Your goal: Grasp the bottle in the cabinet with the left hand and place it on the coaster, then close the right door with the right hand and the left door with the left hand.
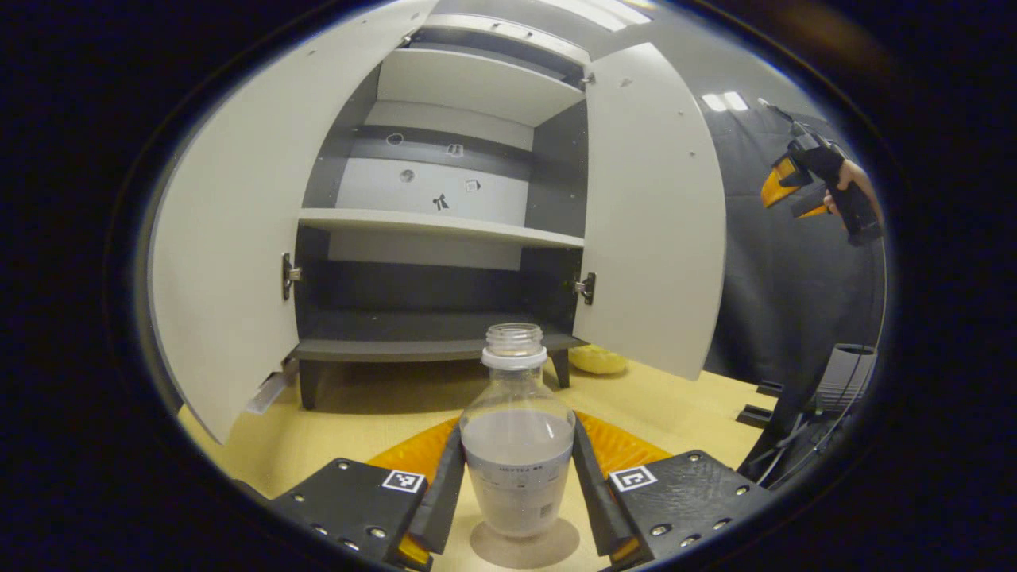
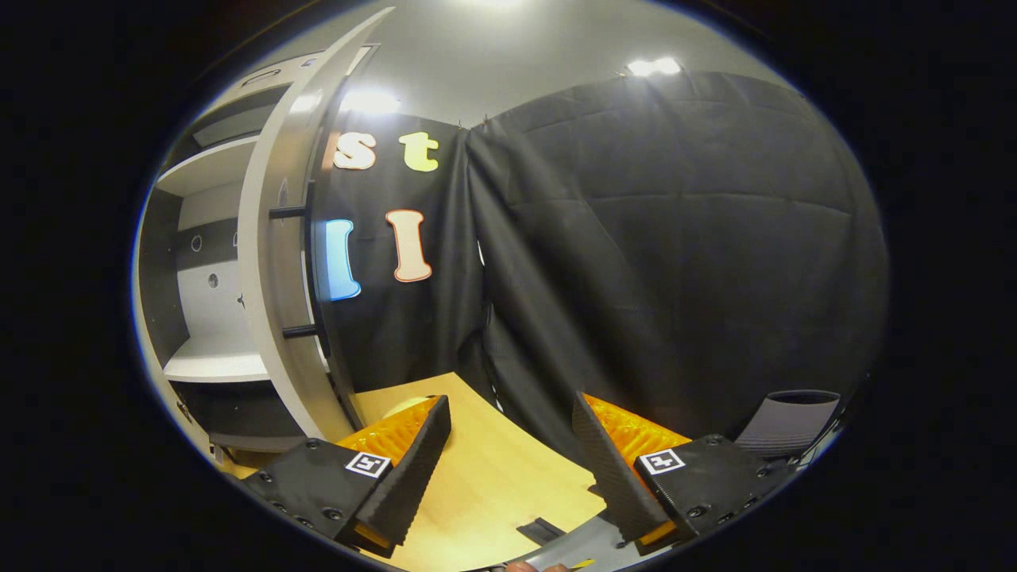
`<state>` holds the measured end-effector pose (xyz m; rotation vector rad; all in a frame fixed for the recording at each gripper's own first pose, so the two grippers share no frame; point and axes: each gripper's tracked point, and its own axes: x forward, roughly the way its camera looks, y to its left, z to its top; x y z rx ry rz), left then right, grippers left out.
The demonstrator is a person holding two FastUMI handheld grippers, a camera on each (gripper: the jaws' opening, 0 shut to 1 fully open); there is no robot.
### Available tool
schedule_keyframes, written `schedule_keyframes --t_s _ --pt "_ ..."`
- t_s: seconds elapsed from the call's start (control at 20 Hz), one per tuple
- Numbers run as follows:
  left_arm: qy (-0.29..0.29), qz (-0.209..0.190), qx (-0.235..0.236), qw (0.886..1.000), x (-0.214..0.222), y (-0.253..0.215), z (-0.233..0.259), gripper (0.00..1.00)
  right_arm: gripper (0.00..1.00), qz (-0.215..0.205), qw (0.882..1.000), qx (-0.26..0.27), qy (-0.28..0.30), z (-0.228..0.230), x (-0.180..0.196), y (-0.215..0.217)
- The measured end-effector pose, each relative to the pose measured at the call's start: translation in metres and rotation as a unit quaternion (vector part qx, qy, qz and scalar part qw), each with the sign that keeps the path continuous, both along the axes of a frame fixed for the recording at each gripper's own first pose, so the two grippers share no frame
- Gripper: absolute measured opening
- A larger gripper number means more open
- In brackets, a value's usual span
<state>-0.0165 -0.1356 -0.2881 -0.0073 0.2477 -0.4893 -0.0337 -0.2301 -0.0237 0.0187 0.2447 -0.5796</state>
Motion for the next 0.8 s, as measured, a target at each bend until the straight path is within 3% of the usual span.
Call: schedule_keyframes --t_s 0.4,0.65,0.7,0.8 --pt "-0.001 -0.038 0.029 0.999 -0.012 -0.006 -0.023 0.69 0.98 -0.047 0.999 0.023 0.011 -0.021 -0.029 -0.013" --pt "0.007 -0.034 0.031 0.999 -0.014 -0.003 -0.022 0.69 0.98 -0.065 0.997 0.031 0.016 -0.031 -0.037 -0.021" --pt "0.009 -0.034 0.033 0.999 -0.014 -0.003 -0.024 0.63 0.98 -0.069 0.997 0.032 0.017 -0.034 -0.038 -0.022" --pt "0.019 -0.036 0.037 0.999 -0.016 -0.002 -0.028 0.71 0.98 -0.077 0.996 0.039 0.021 -0.041 -0.041 -0.024"
